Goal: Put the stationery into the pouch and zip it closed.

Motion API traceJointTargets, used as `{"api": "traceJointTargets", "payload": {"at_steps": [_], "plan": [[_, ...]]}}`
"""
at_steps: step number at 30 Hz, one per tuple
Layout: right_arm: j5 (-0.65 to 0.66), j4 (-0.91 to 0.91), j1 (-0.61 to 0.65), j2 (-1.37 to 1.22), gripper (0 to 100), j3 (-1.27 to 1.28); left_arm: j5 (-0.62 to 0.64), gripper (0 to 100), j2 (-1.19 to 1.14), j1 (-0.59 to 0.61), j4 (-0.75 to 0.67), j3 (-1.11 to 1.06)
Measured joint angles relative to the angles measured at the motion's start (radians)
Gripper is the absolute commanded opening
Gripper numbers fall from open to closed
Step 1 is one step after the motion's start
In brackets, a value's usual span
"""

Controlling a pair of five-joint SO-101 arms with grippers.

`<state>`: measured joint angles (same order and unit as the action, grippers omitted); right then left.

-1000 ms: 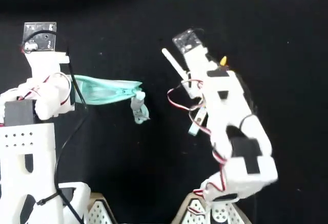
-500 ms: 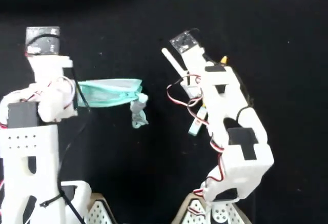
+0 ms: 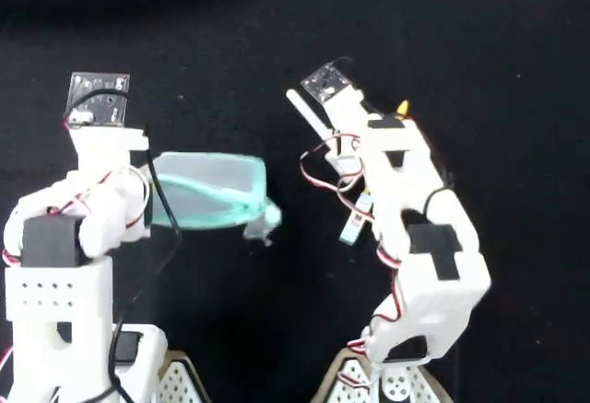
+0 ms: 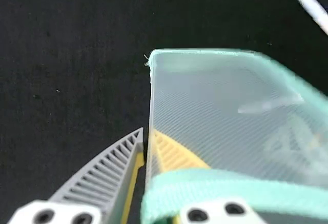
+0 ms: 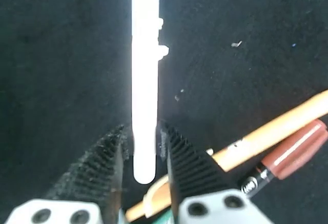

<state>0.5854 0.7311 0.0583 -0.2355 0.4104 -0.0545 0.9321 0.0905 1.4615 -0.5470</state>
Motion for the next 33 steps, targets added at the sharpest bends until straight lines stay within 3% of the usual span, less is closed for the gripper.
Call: {"api": "traceJointTargets", "payload": {"at_steps": [9,16,23,27,33], "plan": [[-0.021,0.014,0.041,0.494,1.2,0.295,0.009,3,0.009,0.025,-0.025,-0.015],[-0.023,0.144,0.055,0.79,1.4,0.52,0.009,3,0.009,0.072,-0.048,-0.031],[0.084,0.325,0.055,0.836,1.4,0.598,0.009,3,0.014,0.08,-0.103,-0.074],[0.11,0.339,0.063,0.845,1.5,0.594,0.009,3,0.015,0.08,-0.109,-0.075],[-0.008,0.356,0.135,0.796,2.8,0.546,0.009,3,0.015,0.1,-0.109,-0.075]]}}
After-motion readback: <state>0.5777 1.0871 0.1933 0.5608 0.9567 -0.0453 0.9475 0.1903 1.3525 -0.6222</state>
